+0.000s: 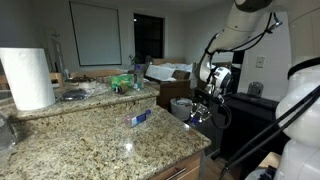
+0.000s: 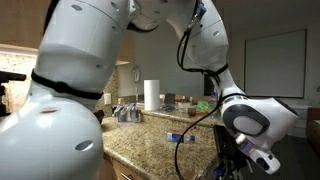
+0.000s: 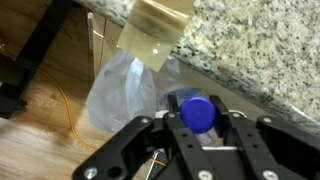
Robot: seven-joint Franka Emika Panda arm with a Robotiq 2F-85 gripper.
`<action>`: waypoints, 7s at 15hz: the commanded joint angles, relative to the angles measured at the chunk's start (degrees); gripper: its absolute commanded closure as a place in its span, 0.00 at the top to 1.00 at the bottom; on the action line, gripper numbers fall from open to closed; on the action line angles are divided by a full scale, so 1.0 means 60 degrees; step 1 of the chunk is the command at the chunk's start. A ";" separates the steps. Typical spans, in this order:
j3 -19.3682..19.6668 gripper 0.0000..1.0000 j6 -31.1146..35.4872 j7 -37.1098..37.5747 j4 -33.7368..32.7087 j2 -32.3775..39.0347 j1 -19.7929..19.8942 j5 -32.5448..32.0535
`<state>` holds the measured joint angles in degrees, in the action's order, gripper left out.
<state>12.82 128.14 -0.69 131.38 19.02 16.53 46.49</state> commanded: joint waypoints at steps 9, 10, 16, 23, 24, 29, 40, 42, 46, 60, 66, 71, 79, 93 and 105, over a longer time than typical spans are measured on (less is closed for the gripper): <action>0.0159 0.60 -0.0511 0.0752 -0.0671 0.0762 -0.0001 -0.1329; 0.0123 0.62 -0.0491 0.0787 -0.0736 0.0749 0.0012 -0.1378; -0.0434 0.98 -0.0359 0.0207 -0.1673 0.0230 -0.0066 -0.0878; -0.1722 1.00 -0.0596 0.0532 -0.3868 -0.0080 -0.1563 -0.1667; -0.1832 1.00 -0.0637 0.0821 -0.4189 0.0026 -0.1878 -0.2066; -0.1536 1.00 -0.0464 0.4237 -0.4915 0.0675 -0.3180 -0.5122; -0.1446 1.00 -0.1405 0.8735 -0.4821 0.1436 -0.3539 -0.4974; -0.1470 1.00 -0.1505 0.9394 -0.4734 0.1580 -0.3497 -0.4836; -0.1424 1.00 -0.0695 0.9878 -0.4665 0.1731 -0.3412 -0.4846; -0.1626 1.00 0.2075 1.0015 -0.5172 0.2583 -0.3468 -0.4706; -0.2000 1.00 0.1643 0.9642 -0.6022 0.2892 -0.3381 -0.4560; -0.2346 1.00 0.0069 0.9544 -0.6303 0.2985 -0.3126 -0.4222; -0.1978 0.58 -0.1470 0.9843 -0.6755 0.2848 -0.3242 -0.4512; -0.2163 0.26 -0.1287 0.9405 -0.6452 0.2815 -0.2865 -0.3831; -0.2156 0.98 -0.1426 0.9509 -0.6133 0.2460 -0.2903 -0.3673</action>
<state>0.20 120.68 57.48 91.84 36.74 -1.61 23.60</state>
